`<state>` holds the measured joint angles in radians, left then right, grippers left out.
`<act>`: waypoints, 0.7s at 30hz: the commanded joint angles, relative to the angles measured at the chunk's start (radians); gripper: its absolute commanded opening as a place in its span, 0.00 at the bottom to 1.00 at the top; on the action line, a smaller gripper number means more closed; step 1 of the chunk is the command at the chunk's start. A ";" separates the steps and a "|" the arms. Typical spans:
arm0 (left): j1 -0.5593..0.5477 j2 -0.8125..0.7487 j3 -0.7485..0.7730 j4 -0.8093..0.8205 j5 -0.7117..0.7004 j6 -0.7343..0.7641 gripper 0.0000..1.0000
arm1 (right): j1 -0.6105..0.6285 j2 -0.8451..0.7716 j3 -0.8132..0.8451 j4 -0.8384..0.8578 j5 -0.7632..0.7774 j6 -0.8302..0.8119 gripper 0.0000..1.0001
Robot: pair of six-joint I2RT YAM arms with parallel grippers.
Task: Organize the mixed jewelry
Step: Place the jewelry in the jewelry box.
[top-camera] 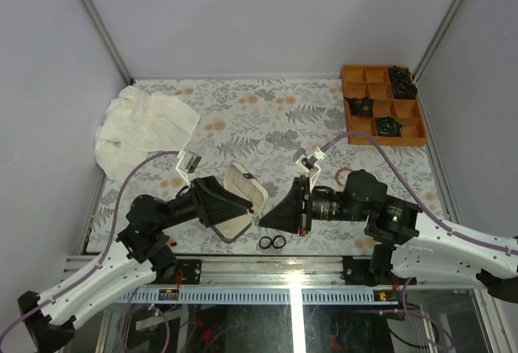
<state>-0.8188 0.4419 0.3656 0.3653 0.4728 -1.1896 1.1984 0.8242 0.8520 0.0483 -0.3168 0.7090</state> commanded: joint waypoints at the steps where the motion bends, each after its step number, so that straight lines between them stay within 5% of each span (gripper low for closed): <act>1: -0.007 -0.013 0.004 0.136 0.093 -0.049 0.78 | -0.003 0.029 -0.008 0.153 -0.051 0.037 0.00; 21: -0.007 -0.116 -0.066 0.083 0.081 -0.076 0.54 | -0.041 0.107 -0.054 0.268 -0.046 0.054 0.00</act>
<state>-0.8188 0.3416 0.3084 0.4526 0.5434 -1.2621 1.1694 0.9245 0.7963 0.2325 -0.3527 0.7578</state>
